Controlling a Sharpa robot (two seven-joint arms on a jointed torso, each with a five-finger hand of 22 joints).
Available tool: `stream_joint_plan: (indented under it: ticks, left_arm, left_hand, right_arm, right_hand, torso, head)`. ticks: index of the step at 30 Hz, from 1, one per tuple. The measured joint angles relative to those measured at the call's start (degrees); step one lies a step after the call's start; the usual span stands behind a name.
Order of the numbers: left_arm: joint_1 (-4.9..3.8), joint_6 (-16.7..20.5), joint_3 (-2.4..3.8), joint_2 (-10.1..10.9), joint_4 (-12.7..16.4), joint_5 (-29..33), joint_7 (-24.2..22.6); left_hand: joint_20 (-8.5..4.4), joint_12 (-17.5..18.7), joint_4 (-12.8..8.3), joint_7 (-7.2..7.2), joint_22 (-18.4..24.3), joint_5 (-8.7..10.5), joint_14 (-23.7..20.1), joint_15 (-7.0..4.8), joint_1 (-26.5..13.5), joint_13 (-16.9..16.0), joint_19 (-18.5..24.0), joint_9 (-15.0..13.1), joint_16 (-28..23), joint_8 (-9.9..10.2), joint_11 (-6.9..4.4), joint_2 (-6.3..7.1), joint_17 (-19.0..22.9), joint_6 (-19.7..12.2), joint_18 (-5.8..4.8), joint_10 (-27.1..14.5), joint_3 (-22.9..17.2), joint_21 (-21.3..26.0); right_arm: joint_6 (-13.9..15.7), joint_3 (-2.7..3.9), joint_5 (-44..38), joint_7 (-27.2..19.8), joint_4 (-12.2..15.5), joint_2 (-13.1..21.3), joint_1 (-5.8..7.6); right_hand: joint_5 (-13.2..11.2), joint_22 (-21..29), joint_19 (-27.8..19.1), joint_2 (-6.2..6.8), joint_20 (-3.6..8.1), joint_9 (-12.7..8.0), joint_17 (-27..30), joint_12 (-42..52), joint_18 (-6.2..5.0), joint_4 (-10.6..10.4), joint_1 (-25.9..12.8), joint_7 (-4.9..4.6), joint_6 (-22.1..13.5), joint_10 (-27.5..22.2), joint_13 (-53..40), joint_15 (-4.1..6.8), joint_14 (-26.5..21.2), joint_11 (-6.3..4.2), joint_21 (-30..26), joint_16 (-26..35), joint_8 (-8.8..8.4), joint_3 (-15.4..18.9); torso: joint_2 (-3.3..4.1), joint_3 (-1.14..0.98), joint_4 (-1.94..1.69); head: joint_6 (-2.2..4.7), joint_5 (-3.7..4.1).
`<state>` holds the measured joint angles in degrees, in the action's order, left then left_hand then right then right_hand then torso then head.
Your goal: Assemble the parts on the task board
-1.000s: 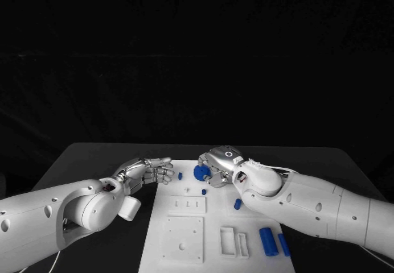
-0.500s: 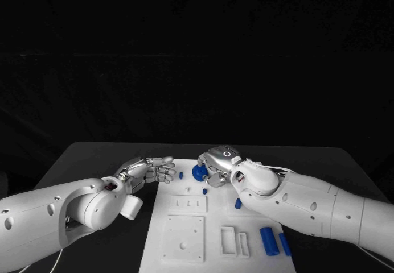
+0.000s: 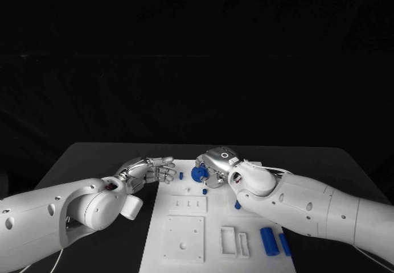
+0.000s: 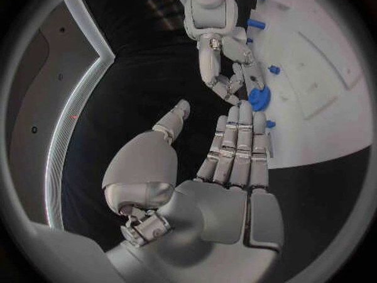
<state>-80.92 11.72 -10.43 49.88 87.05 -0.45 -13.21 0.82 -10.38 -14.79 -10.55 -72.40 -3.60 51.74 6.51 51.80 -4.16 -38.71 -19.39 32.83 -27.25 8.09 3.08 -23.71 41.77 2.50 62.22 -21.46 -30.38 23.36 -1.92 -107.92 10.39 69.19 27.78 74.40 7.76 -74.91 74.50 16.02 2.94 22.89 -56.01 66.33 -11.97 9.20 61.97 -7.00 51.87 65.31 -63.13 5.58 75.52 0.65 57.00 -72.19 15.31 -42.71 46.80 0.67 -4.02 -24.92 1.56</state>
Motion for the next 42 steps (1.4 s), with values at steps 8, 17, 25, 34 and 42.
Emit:
stream_joint_plan:
  ticks: [8, 17, 25, 34, 42]
  left_arm:
    - [0.0, 0.0, 0.0, 0.0, 0.0, 0.0, 0.0]
    - [0.0, 0.0, 0.0, 0.1, 0.1, 0.0, 0.0]
    - [0.0, 0.0, 0.0, 0.2, 0.1, -0.1, 0.0]
    - [0.0, 0.0, 0.0, 0.1, 0.1, -0.2, 0.0]
    - [0.0, 0.0, 0.0, 0.6, 0.2, -0.2, 0.0]
  left_hand:
    - [0.0, 0.0, 0.0, 0.0, 0.0, 0.0, 0.0, 0.0, 0.0, 0.0, 0.0, 0.0, 0.0, 0.0, 0.0, 0.0, 0.0, 0.0, 0.0, 0.0, 0.0, 0.0]
    - [0.0, 0.0, 0.0, 0.0, 0.0, 0.0, 0.0, 0.0, 0.0, 0.0, 0.0, 0.0, 0.0, 0.0, 0.0, 0.0, 0.0, 0.0, 0.0, 0.0, 0.0, 0.0]
    - [0.0, 0.2, -0.2, 0.0, 0.0, 0.0, 0.0, 0.0, 0.0, 0.0, 0.0, 0.0, 0.0, 0.0, 0.0, 0.0, 0.0, 0.0, 0.0, 0.0, 0.2, 0.0]
    - [0.0, 0.2, -0.2, 0.0, 0.0, 0.0, 0.0, 0.0, 0.0, 0.0, 0.0, 0.0, 0.0, 0.0, 0.0, 0.0, 0.0, 0.0, 0.0, 0.0, 0.2, 0.0]
    - [0.0, 0.2, -0.2, 0.0, 0.0, 0.0, 0.0, 0.0, 0.0, 0.0, 0.0, 0.0, 0.0, 0.0, 0.0, 0.0, 0.0, 0.0, 0.0, 0.0, 0.2, 0.0]
  right_arm:
    - [-0.6, -0.1, 0.9, -0.1, -0.1, -0.2, 0.04]
    - [-2.1, -0.01, 2.7, -0.5, -0.1, 0.3, 0.14]
    - [-3.3, 0.07, 5.0, -0.8, -0.4, 0.8, 0.29]
    - [-3.9, -0.07, 7.3, -1.1, -0.1, 1.5, 0.17]
    - [-4.6, -0.13, 9.2, -1.2, 1.4, 3.7, 0.07]
  right_hand:
    - [0.8, 0.0, -0.1, 0.21, -0.1, -0.2, -0.1, 0.0, 0.0, 0.5, -0.2, 0.24, -1.5, -0.1, 0.0, -0.01, 0.0, 0.09, 0.0, 0.0, -0.36, 1.3]
    - [4.1, 0.0, -0.1, 0.11, -0.11, -0.3, -0.2, 0.0, 0.0, 0.3, -0.7, -0.07, -2.6, -0.1, 0.0, -0.01, 0.0, 0.09, 0.0, 0.3, -0.59, 2.1]
    - [2.3, 0.0, -0.1, -0.26, -0.11, 0.0, -0.5, 0.0, 0.0, -0.4, -3.2, -0.11, -2.9, -0.4, -0.1, -0.01, 0.0, 0.17, 0.2, 0.3, -0.72, 4.6]
    - [1.5, 0.0, -0.1, -0.57, 0.56, 0.0, -0.8, 0.0, 0.03, -2.0, -5.7, -0.46, -3.6, -0.7, -0.2, -0.07, -0.1, 0.29, 0.2, 0.3, -0.68, 7.5]
    - [1.8, 0.0, -0.4, -0.79, 0.9, 0.4, -0.9, 0.0, 0.5, -2.9, -6.3, -0.53, -3.9, -0.9, -0.3, -0.27, -0.3, 0.48, 0.2, 0.3, -0.34, 8.4]
  torso:
    - [-0.02, 0.0, 0.03]
    - [-0.02, 0.01, 0.03]
    - [-0.02, -0.01, 0.08]
    - [-0.02, -0.05, 0.12]
    - [-0.05, -0.03, 0.1]
  head:
    - [-0.1, -0.03]
    - [-0.12, -0.11]
    - [-0.15, -0.23]
    - [-0.21, -0.3]
    - [0.05, -0.35]
